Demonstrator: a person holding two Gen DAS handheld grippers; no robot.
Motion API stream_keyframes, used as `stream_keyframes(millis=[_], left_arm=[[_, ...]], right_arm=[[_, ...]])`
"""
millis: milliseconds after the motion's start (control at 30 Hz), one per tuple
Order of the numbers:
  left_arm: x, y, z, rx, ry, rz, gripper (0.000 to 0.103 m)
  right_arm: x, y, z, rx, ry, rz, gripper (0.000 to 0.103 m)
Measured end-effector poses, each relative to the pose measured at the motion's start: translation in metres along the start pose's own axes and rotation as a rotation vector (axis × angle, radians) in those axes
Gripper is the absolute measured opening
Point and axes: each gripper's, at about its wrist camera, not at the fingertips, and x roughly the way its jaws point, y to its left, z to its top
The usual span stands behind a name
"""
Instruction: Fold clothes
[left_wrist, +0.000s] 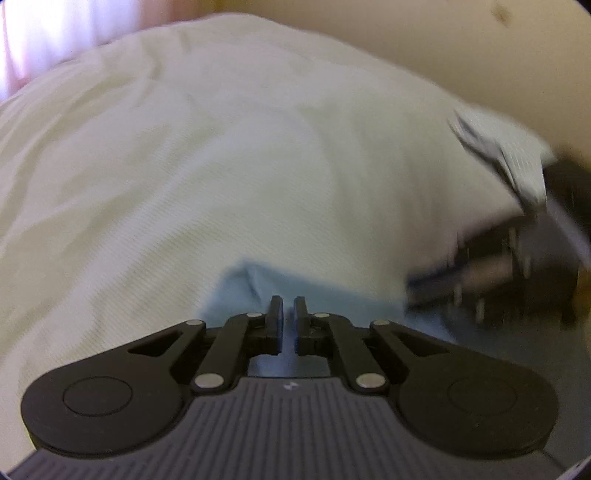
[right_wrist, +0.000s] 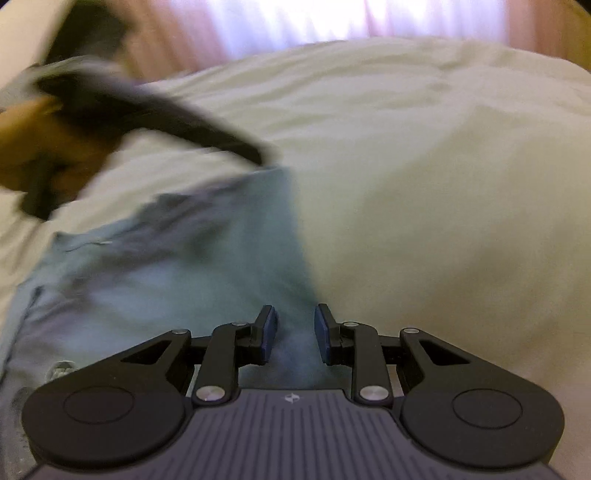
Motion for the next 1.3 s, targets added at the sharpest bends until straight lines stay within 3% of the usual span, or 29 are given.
stream_keyframes(millis=[100, 267, 400, 533, 767, 867, 1033, 1167, 1300], left_arm=[[0.013, -0.011, -0.012, 0.073, 0.057, 0.035, 0.006], [0.021, 0.003, -0.014, 0.058, 0.056, 0.173, 0.006], [0.001, 0.014, -0.016, 0.006, 0.017, 0.242, 0.006], [-0.028, -0.002, -0.028, -0.017, -0.026, 0.244, 0.006], [-0.051, -0.079, -0.078, -0.126, -0.021, 0.212, 0.007], [-0.066, -0.123, -0.109, -0.18, 0.006, 0.227, 0.008], [-0.085, -0.186, -0.168, -0.356, 0.074, 0.233, 0.017], [-0.109, -0.229, -0.202, -0.475, 0.102, 0.285, 0.019], [-0.14, -0.27, -0.229, -0.567, 0.104, 0.384, 0.027]], right_arm=[[-0.014, -0.009, -0.005, 0.035, -0.021, -0.034, 0.03], [-0.02, 0.029, 0.002, -0.127, -0.073, 0.048, 0.029], [0.002, 0.052, 0.002, -0.219, -0.012, 0.104, 0.028], [0.005, 0.041, -0.015, -0.178, 0.086, 0.082, 0.026], [-0.046, 0.033, -0.053, -0.142, 0.139, 0.059, 0.027], [-0.075, 0.038, -0.063, -0.121, 0.131, 0.054, 0.034], [-0.101, 0.049, -0.088, -0.103, 0.179, 0.065, 0.041], [-0.118, 0.048, -0.116, -0.131, 0.23, 0.059, 0.043], [-0.141, 0.042, -0.133, -0.181, 0.267, 0.066, 0.044]])
